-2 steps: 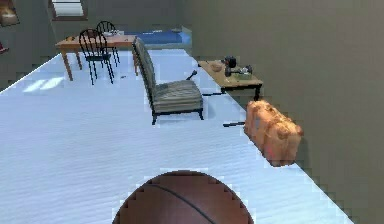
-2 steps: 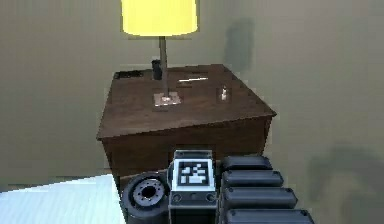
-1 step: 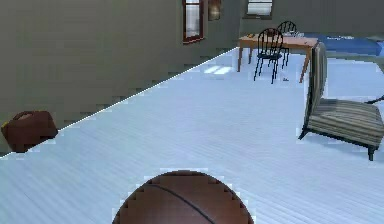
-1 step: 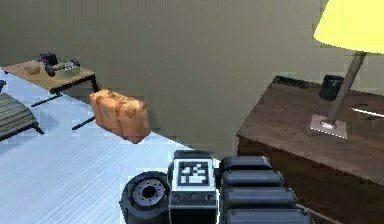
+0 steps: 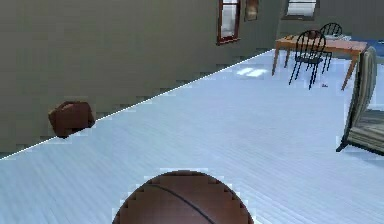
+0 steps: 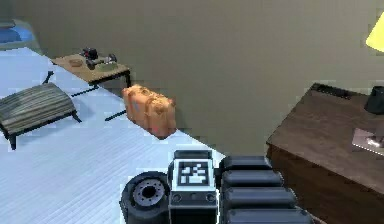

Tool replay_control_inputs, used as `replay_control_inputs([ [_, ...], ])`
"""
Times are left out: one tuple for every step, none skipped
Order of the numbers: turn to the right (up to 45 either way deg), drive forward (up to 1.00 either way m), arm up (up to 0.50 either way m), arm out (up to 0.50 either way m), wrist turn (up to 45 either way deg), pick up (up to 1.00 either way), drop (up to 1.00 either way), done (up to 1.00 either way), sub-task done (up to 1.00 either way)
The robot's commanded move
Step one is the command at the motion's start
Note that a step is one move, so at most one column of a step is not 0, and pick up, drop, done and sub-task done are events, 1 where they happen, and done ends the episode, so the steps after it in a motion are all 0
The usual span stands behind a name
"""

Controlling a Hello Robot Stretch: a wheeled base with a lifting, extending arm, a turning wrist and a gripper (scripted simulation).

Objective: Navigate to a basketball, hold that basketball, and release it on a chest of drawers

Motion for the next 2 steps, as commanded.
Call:
replay_control_inputs([
  [45.0,0.0,0.0,0.0,0.0,0.0,0.0,0.0,0.0],
  [45.0,0.0,0.0,0.0,0.0,0.0,0.0,0.0,0.0],
])
